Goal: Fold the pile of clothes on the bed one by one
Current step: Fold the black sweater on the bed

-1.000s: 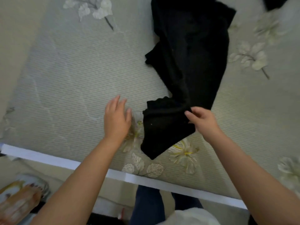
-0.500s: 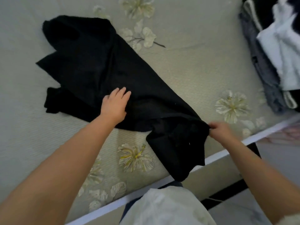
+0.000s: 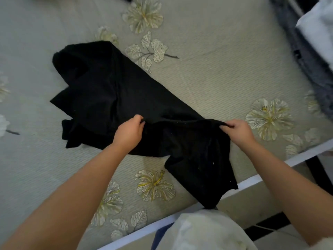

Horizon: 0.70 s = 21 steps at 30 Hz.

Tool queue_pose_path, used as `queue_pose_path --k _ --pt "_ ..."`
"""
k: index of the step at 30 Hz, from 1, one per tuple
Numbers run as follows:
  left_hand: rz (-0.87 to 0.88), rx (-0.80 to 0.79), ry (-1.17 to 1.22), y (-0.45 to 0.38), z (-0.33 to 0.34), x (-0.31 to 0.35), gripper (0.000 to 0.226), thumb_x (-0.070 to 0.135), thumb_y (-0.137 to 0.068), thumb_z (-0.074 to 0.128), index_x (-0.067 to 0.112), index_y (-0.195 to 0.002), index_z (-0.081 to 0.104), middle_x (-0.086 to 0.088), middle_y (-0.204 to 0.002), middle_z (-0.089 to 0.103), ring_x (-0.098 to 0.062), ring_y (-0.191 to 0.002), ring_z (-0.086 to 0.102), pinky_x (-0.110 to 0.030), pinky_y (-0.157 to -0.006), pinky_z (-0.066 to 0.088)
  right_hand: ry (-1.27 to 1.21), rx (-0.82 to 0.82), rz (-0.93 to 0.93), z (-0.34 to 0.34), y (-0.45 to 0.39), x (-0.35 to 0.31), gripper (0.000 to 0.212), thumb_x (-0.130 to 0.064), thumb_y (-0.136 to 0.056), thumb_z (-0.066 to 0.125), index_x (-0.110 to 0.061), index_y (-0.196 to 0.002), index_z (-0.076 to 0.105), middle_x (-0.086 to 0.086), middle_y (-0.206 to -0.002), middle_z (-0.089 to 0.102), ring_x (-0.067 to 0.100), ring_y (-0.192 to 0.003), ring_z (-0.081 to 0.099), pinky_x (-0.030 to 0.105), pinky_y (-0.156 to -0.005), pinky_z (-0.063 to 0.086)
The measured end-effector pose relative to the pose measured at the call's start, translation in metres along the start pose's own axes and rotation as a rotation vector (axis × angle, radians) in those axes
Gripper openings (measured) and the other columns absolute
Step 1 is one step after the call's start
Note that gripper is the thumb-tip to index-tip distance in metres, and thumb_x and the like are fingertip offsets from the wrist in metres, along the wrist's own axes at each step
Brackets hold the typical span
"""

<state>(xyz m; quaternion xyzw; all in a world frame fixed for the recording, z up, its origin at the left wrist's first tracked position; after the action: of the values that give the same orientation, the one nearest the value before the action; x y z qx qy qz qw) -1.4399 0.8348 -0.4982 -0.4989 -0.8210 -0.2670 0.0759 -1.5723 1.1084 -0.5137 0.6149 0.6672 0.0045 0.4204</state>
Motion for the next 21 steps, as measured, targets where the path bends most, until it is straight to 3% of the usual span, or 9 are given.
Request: queue_pose_path --k 2,5,8,11,14,17,19,21 --pt "0.066 0.002 0.055 -0.008 -0.023 0.023 0.021 0.019 -0.097 0.039 0.002 -0.103 0.051 -0.01 -0.082 0.058 -0.018 -0.068 0.05 -0.027 -0.059 0.034 -0.031 -0.028 -0.026 -0.013 -0.004 -0.022 0.02 -0.008 -0.088 0.057 0.009 -0.093 0.068 0.029 -0.089 0.066 0.038 -0.086 0.061 0.032 -0.068 0.042" --pt "-0.029 0.132 0.304 -0.023 -0.077 0.051 0.015 0.021 -0.097 0.039 0.01 -0.096 0.048 0.003 -0.073 0.049 -0.01 -0.064 0.044 -0.02 -0.056 0.03 -0.046 0.034 -0.096 -0.047 -0.016 -0.072 0.021 -0.012 -0.09 0.054 0.003 -0.09 0.068 0.025 -0.086 0.066 0.029 -0.077 0.057 0.029 -0.061 0.034" --pt "-0.076 0.25 0.499 -0.028 -0.138 0.074 0.014 0.029 -0.096 0.042 0.015 -0.095 0.044 0.009 -0.073 0.045 0.0 -0.065 0.042 -0.011 -0.052 0.032 -0.075 -0.045 -0.196 -0.085 -0.024 -0.136 0.024 -0.011 -0.093 0.049 -0.011 -0.073 0.062 0.01 -0.069 0.057 0.025 -0.076 0.051 0.031 -0.059 0.034" --pt "-0.083 0.14 0.677 -0.022 -0.197 0.097 0.024 0.018 -0.087 0.053 0.017 -0.102 0.034 0.003 -0.081 0.045 -0.004 -0.066 0.045 -0.01 -0.051 0.039 -0.004 -0.052 -0.338 -0.124 -0.016 -0.2 0.018 -0.014 -0.094 0.046 -0.011 -0.078 0.052 0.008 -0.073 0.049 0.019 -0.079 0.045 0.027 -0.062 0.028" --pt "-0.044 0.176 0.478 -0.003 -0.259 0.117 0.038 -0.004 -0.076 0.047 0.017 -0.103 0.029 -0.003 -0.075 0.041 -0.015 -0.062 0.045 -0.02 -0.05 0.04 0.068 0.055 -0.506 -0.166 0.009 -0.265 0.019 -0.013 -0.094 0.045 -0.002 -0.091 0.06 0.019 -0.086 0.055 0.026 -0.083 0.051 0.031 -0.058 0.027" --pt "0.059 0.439 0.333 0.027 -0.324 0.136 0.045 -0.014 -0.075 0.045 0.004 -0.115 0.036 -0.005 -0.078 0.042 -0.016 -0.066 0.043 -0.008 -0.047 0.033 0.105 0.251 -0.676 -0.207 0.047 -0.319 0.023 -0.01 -0.092 0.048 0.007 -0.103 0.059 0.027 -0.107 0.06 0.035 -0.102 0.054 0.033 -0.074 0.03" --pt "0.083 0.593 0.347 0.054 -0.365 0.142 0.045 -0.014 -0.076 0.045 -0.001 -0.119 0.04 -0.01 -0.085 0.047 -0.018 -0.07 0.044 -0.012 -0.048 0.034 0.055 0.374 -0.77 -0.233 0.078 -0.346 0.022 -0.008 -0.09 0.05 0.007 -0.105 0.057 0.028 -0.11 0.059 0.037 -0.105 0.053 0.034 -0.082 0.031" --pt "0.087 0.724 0.354 0.084 -0.399 0.142 0.041 -0.011 -0.081 0.048 -0.003 -0.121 0.043 -0.017 -0.099 0.052 -0.024 -0.086 0.05 -0.018 -0.058 0.033 0.009 0.475 -0.861 -0.255 0.108 -0.366 0.019 -0.005 -0.089 0.051 0.008 -0.101 0.057 0.029 -0.106 0.06 0.039 -0.101 0.054 0.035 -0.08 0.031"
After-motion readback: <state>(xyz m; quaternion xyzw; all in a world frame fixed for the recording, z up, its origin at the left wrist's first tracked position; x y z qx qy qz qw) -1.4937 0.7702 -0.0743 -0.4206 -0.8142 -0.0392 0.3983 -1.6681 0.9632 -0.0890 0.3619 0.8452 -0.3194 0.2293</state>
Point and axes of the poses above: each hand's wrist, its own y-axis away from the middle knuckle, its own z-axis out of the palm, x = y × z, the point moved 3 cm from there along -y, towards the middle knuckle
